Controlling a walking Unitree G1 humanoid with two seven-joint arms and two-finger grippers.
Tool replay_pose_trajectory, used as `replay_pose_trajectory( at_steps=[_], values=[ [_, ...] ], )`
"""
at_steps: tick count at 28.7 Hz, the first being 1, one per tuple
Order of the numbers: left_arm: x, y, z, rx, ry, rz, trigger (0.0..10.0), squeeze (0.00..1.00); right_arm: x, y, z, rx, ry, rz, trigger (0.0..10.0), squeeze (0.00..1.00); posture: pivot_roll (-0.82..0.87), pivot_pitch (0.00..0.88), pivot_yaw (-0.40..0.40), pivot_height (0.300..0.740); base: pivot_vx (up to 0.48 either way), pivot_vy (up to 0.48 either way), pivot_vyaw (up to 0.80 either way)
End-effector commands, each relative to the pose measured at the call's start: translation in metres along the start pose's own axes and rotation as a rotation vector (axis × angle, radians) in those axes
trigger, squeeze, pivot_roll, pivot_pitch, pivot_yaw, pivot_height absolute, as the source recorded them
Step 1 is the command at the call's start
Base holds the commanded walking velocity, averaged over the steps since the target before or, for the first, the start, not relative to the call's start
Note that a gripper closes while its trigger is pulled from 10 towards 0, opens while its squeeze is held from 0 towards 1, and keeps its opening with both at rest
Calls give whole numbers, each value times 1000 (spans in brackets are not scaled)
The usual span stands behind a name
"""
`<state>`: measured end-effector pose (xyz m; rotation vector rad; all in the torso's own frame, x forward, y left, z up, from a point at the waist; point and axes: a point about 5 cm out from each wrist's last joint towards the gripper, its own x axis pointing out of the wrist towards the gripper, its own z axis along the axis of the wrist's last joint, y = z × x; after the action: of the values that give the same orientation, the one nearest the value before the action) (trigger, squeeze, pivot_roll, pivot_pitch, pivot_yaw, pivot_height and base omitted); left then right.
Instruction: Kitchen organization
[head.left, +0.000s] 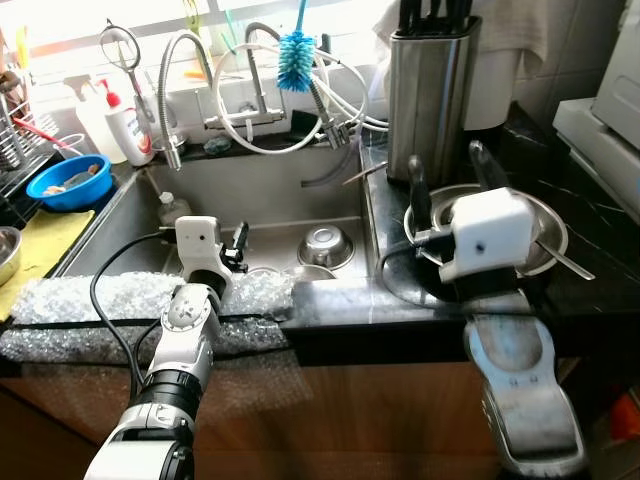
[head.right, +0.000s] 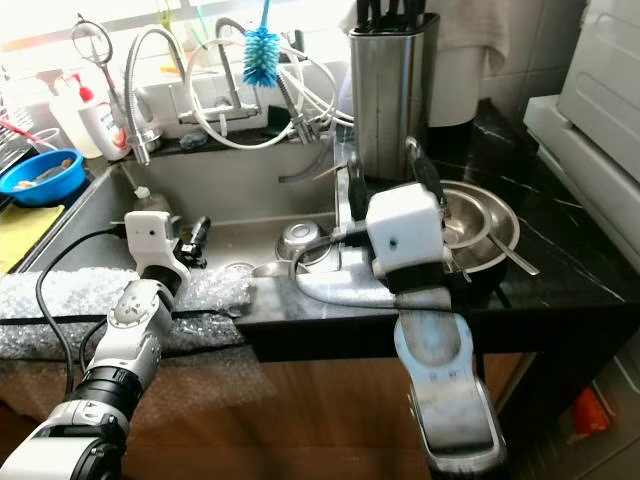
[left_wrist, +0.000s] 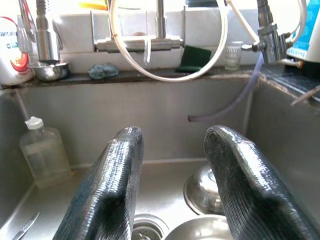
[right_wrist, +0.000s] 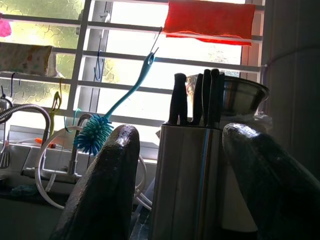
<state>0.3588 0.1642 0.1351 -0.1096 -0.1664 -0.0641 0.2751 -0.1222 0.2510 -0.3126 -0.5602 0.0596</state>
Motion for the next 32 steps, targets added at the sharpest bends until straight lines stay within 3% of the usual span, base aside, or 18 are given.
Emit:
replay_pose_trajectory(
  at_steps=[1,3,9,20,32],
  values=[
    [2,3,11,-39,-61,29,10000,0,4,4,-6,21,23,17,10000,0,-152,0,158,740,0,0,0],
    [3,-2,17,-72,-103,23,10000,0,10,7,-11,33,37,33,10000,0,-150,0,162,740,0,0,0],
    [3,-4,17,-56,-101,25,10000,0,25,16,-11,64,48,55,10000,0,-137,0,161,740,0,0,0],
    [3,0,21,-50,-103,39,10000,0,30,24,-13,83,59,83,10000,0,-120,0,154,740,0,0,0],
    [5,-1,23,-48,-100,33,10000,0,31,26,-14,96,66,88,10000,0,-115,0,156,740,0,268,0]
  ],
)
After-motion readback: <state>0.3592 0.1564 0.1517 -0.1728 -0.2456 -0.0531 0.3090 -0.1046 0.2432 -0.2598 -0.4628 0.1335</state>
